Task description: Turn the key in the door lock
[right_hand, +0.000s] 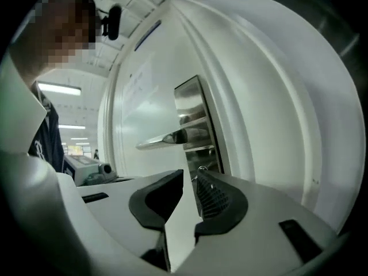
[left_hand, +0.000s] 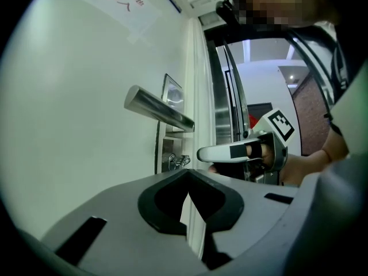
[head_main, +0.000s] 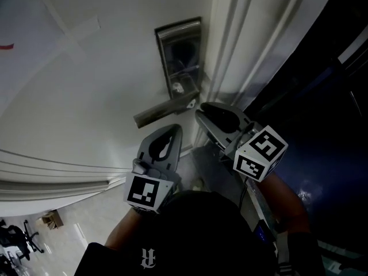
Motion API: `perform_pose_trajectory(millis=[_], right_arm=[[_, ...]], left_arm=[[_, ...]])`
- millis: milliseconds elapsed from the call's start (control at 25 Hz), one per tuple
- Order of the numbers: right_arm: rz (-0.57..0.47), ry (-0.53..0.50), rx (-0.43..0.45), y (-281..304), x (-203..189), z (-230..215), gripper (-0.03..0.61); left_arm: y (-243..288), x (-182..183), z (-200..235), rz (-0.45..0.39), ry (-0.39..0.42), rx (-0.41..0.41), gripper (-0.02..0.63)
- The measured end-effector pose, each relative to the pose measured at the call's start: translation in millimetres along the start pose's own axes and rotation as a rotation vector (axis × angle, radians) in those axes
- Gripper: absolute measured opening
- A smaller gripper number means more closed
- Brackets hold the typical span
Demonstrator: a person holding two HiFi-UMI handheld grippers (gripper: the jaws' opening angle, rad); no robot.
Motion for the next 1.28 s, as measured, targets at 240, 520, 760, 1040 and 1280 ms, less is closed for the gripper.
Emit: perform_pose_trajectory(millis=[240, 520, 760, 1040, 1280], right_arm=[[0.049, -0.247, -0.034, 2.2, 4.7, 8.5, 0.054], [0.223, -1.107, -0.196, 10.1, -5.9, 28.1, 0.054], [0.299, -1.64, -0.256, 19.9, -28.0, 30.2, 0.091], [0.367, -1.812, -0.332, 37.2, -31.0, 18.2, 0.094], [0.374, -1.853, -0.38, 45.9, -32.2, 18.7, 0.061]], left_arm=[[-1.1, 0.0, -0.5, -0.002, 0.0, 0.014, 0.007], [-1.6, -0.5, -0.1, -0.004, -0.006, 0.023, 0.007], [-3.1, -0.5, 2.5, -0.009, -0.011, 0.028, 0.007], [-5.4, -0.5, 5.1, -0.014, -0.019, 0.024, 0.007], [-7.0, -0.4, 8.8, -0.016, -0.021, 0.019, 0.007]])
Point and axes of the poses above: the fingertips, and each gripper's own axes: y forward along the fingers, z to its left, x out of its top, the point moved 6 cm from there along -y, backward along the fingers, and after that the axes turned 3 degrees about x, right-handed, at the moved point
